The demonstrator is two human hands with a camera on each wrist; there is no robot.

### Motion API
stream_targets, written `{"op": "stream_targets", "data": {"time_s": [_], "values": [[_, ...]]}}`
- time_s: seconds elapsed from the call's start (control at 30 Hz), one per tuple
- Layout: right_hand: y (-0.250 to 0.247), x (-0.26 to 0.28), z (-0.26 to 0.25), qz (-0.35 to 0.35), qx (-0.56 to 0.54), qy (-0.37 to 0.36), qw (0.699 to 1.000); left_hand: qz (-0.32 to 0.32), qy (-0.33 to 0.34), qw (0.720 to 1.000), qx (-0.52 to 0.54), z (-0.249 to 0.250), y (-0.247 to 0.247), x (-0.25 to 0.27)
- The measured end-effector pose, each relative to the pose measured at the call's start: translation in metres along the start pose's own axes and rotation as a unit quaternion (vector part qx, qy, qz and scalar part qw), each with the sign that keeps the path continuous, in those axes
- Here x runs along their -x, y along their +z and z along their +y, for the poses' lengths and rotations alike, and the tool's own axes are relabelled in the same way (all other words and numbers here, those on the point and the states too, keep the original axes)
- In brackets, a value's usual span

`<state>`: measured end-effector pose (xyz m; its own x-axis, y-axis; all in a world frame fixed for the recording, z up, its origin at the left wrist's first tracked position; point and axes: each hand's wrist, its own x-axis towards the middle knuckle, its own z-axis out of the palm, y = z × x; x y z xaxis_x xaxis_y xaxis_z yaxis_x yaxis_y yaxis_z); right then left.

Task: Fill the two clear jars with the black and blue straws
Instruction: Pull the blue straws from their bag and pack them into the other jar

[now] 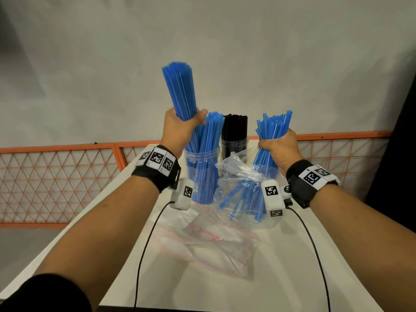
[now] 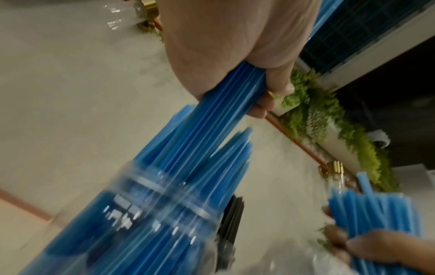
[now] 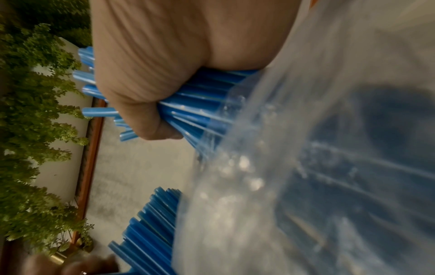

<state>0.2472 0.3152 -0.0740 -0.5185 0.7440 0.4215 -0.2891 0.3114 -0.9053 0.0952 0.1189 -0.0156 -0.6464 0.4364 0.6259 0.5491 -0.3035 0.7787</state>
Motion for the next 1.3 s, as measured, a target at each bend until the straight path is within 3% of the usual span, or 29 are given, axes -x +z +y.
{"op": "stream_targets", "data": {"time_s": [0.33, 0.53, 0.73, 0.83, 0.93, 1.03, 1.17, 1.23, 1.3], "values": [[0.0, 0.002, -0.002, -0.009, -0.001, -0.004, 1.0, 0.026, -0.096, 0.995, -0.009, -0.036, 0.017, -0.01], [0.0, 0.002, -0.002, -0.011, 0.001, -0.004, 1.0, 0.048, -0.039, 0.998, -0.013, -0.013, 0.02, -0.038], [-0.001, 0.003, -0.003, -0.01, 0.003, -0.002, 1.0, 0.033, -0.108, 0.993, -0.021, -0.032, 0.027, -0.023], [-0.001, 0.004, -0.004, -0.012, 0.002, -0.002, 1.0, 0.056, -0.062, 0.996, -0.017, -0.016, 0.025, -0.039], [-0.001, 0.004, -0.005, -0.013, -0.001, -0.004, 1.0, 0.07, 0.019, 0.991, -0.108, 0.006, 0.024, -0.063], [-0.001, 0.005, -0.004, -0.008, 0.003, -0.006, 1.0, 0.031, 0.069, 0.968, -0.239, 0.014, 0.022, -0.075], [-0.001, 0.003, -0.003, -0.007, -0.007, -0.007, 1.0, -0.083, 0.051, 0.917, -0.387, 0.0, 0.02, -0.068], [-0.001, 0.003, -0.003, -0.006, -0.005, -0.006, 1.0, -0.062, 0.063, 0.91, -0.405, -0.007, 0.021, -0.062], [-0.001, 0.003, -0.002, -0.005, -0.004, -0.003, 1.0, -0.012, 0.124, 0.916, -0.382, -0.003, 0.02, -0.062]]}}
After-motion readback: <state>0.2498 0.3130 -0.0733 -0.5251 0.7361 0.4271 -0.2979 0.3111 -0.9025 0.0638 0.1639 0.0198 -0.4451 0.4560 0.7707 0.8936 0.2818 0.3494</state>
